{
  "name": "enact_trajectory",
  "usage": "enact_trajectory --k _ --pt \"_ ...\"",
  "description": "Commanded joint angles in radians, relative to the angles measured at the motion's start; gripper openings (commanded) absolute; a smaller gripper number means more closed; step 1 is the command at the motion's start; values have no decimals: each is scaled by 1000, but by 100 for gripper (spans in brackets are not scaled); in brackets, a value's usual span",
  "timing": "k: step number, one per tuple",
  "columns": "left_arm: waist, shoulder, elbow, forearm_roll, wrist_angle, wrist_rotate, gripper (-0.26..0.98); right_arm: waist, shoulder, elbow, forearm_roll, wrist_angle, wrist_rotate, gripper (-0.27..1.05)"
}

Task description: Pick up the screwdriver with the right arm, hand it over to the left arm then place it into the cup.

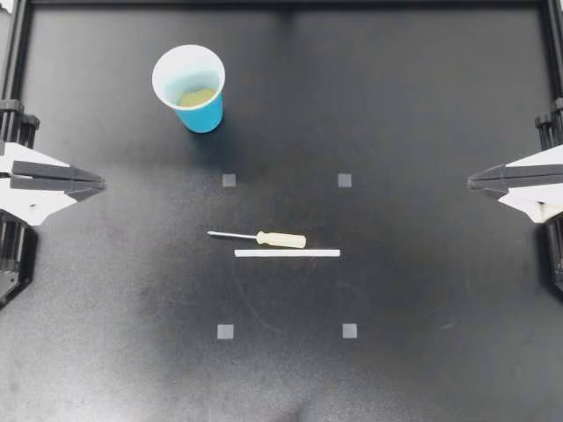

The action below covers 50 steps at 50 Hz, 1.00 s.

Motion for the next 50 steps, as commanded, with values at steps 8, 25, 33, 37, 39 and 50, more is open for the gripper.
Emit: enact_trajectory --k 8,25,33,37,39,50 --pt "-20 2 8 -3 -69 9 16 -3 66 -40 3 -71 14 4" --pt "-20 3 52 -3 -106 3 16 -5 526 -288 25 2 29 4" --pt "-20 3 61 -3 -104 3 16 -28 721 -468 25 229 28 6" --pt "-18 3 64 -3 -101 3 16 -46 788 -543 23 351 26 7" --pt "-18 3 69 -3 -101 3 16 -54 819 -575 23 405 26 8" --pt "-18 3 86 -2 -98 5 16 -66 965 -718 18 601 23 22"
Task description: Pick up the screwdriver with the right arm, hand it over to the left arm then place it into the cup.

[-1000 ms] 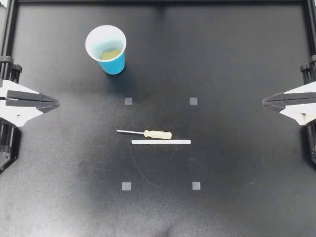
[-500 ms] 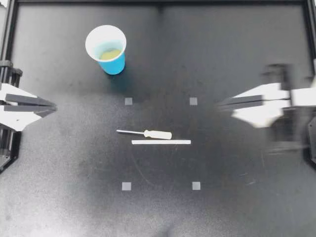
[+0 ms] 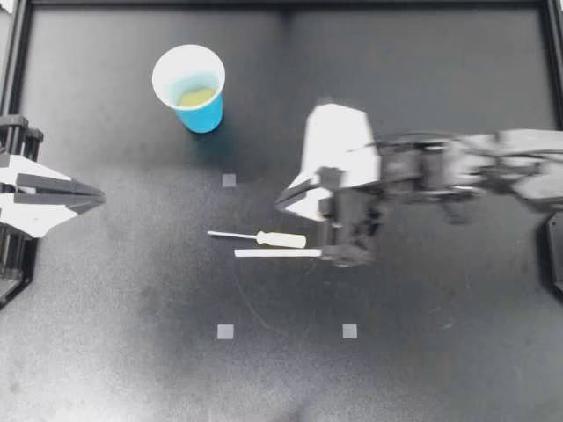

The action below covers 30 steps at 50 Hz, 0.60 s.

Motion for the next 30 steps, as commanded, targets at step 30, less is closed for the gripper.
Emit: enact_trajectory --k 30 --pt "-2 3 18 0 -2 2 16 -9 324 -301 -12 304 -5 62"
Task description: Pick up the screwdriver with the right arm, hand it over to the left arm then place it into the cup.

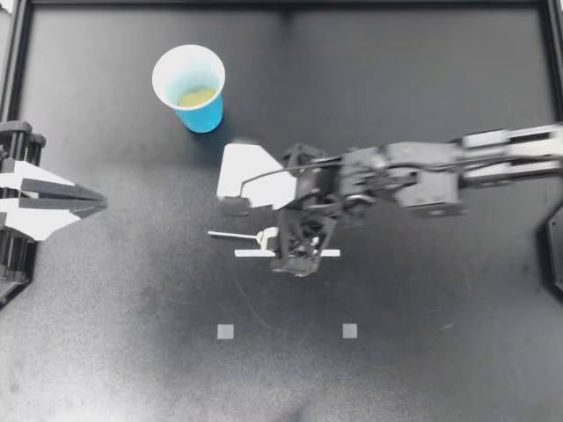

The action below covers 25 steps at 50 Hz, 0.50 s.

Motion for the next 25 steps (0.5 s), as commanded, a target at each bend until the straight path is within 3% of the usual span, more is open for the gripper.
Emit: enact_trajectory --k 1,25 --pt "-2 3 -12 -2 -3 -2 16 -8 2 -43 -2 11 -2 62" --pt "0 3 -12 0 -3 0 16 -5 80 -54 -2 8 0 62"
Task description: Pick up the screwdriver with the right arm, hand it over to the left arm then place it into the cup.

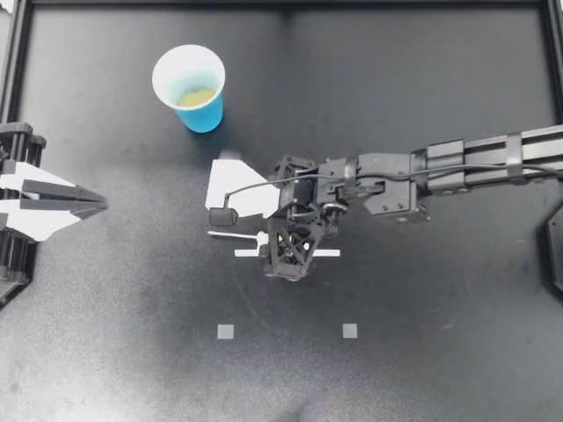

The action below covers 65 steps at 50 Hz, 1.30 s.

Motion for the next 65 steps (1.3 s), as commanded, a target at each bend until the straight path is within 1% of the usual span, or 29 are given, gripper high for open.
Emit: enact_trajectory --k 1,7,15,23,29,31,36,39,44,48,56,61,65 --pt "-3 3 -14 -2 -5 0 16 -5 -11 -21 -2 -6 0 62" --pt "-3 3 -15 -2 -5 0 16 -2 3 -21 -2 -14 -2 60" --pt "-2 3 -17 -2 -6 2 16 3 14 -21 -2 -15 -3 52" --pt "-3 3 -20 -2 -5 2 16 6 14 -21 -2 -15 -5 38" --pt "-3 3 -18 -2 -5 0 16 6 8 -21 -2 -18 -6 23" --pt "-3 3 -15 0 -11 2 16 8 6 -21 -2 -18 -6 16" --pt "-3 5 -14 -2 -11 -2 16 12 -3 -20 -2 -20 -6 6" --pt "-3 11 -14 -2 -15 -3 16 17 -11 -15 -2 -25 -6 2" --pt "-2 21 -14 -2 -21 -3 19 21 -35 8 -2 -51 0 1" --pt "-3 38 -14 -3 -31 -3 24 26 -74 57 0 -107 8 1" --pt "-3 91 -14 -6 -71 -5 42 29 -179 190 6 -295 55 1" --pt "-2 124 -17 -6 -103 -5 56 29 -258 298 6 -482 101 1" --pt "-2 153 -20 -9 -143 -5 63 29 -311 376 6 -647 123 1"
